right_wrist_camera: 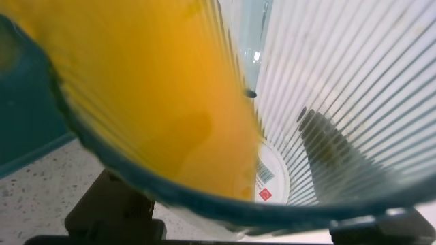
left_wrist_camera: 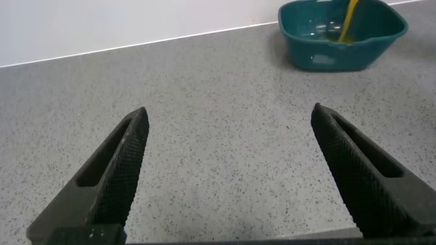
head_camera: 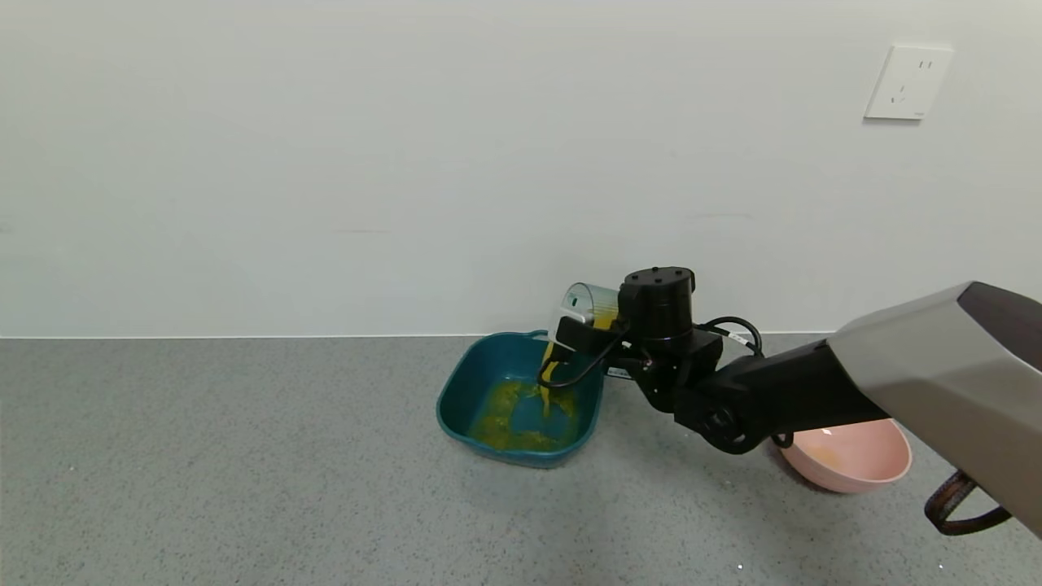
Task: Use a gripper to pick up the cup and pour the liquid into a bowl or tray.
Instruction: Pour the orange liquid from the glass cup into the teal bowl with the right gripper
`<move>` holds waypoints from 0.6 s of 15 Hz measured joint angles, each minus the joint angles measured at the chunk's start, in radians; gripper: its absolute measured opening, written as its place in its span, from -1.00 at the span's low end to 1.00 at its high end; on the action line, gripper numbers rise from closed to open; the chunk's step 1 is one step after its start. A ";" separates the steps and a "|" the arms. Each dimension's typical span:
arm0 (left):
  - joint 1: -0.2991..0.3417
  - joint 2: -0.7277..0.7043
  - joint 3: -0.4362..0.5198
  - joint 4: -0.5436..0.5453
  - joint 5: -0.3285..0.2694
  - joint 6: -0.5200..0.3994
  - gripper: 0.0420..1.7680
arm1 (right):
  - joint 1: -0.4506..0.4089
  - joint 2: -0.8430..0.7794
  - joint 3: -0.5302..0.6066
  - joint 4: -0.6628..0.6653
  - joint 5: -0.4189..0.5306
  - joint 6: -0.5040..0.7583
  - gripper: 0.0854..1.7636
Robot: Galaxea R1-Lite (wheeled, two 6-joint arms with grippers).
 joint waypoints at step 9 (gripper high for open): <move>0.000 0.000 0.000 0.000 0.000 0.000 0.94 | 0.007 0.023 -0.048 -0.003 -0.001 -0.177 0.51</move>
